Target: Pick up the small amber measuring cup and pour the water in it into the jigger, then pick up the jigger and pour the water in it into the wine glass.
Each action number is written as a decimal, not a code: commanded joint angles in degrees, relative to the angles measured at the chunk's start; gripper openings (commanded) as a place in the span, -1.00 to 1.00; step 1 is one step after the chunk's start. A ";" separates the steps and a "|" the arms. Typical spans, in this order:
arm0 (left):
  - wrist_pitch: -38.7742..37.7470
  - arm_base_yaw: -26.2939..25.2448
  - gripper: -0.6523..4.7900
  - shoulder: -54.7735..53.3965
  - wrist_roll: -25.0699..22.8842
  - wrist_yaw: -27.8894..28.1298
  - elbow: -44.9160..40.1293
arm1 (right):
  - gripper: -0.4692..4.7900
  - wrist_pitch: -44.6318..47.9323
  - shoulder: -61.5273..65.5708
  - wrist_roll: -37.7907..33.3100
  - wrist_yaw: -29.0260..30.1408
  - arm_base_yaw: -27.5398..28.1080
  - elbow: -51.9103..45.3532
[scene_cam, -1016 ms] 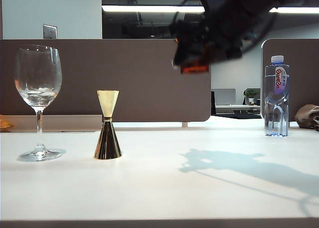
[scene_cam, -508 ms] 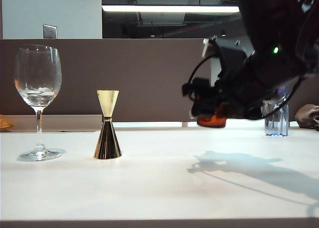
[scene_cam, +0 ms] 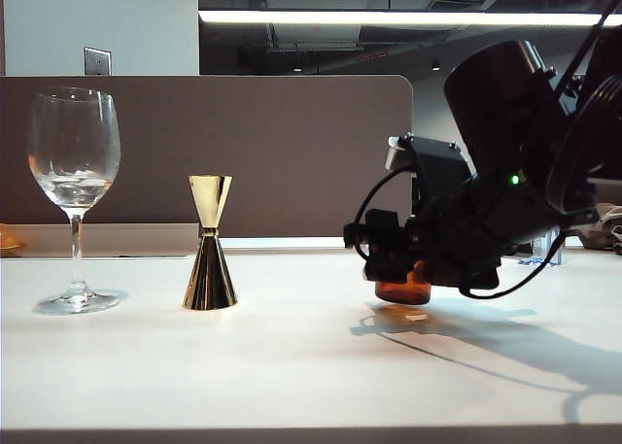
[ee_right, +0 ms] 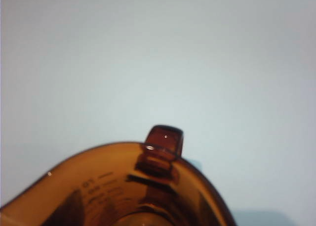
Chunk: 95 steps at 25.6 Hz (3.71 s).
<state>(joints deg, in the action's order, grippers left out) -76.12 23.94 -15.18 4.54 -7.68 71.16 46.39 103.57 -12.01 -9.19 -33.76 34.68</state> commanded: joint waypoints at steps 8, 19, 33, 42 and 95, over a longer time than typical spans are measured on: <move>0.35 -0.02 -0.77 -0.04 0.02 -0.02 0.11 | -0.47 1.92 2.69 -0.22 -0.17 0.07 0.28; 0.35 -0.02 -0.77 -0.04 0.02 -0.02 0.11 | 0.82 2.01 2.82 -0.22 -0.15 0.07 0.31; 0.35 -0.02 -0.77 -0.04 0.02 -0.02 0.11 | 1.00 -3.76 -1.64 -0.22 -1.20 -0.02 0.20; 0.35 -0.02 -0.77 -0.04 0.02 -0.02 0.11 | 1.00 -17.16 -13.55 -0.22 -2.21 -0.07 -2.14; 0.35 -0.02 -0.77 -0.04 0.02 -0.04 0.09 | 0.81 -12.20 -5.88 1.29 6.19 -11.76 12.37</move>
<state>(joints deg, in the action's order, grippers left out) -76.12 23.94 -15.18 4.56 -7.70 71.16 32.71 96.86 -10.87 -4.29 -45.39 46.00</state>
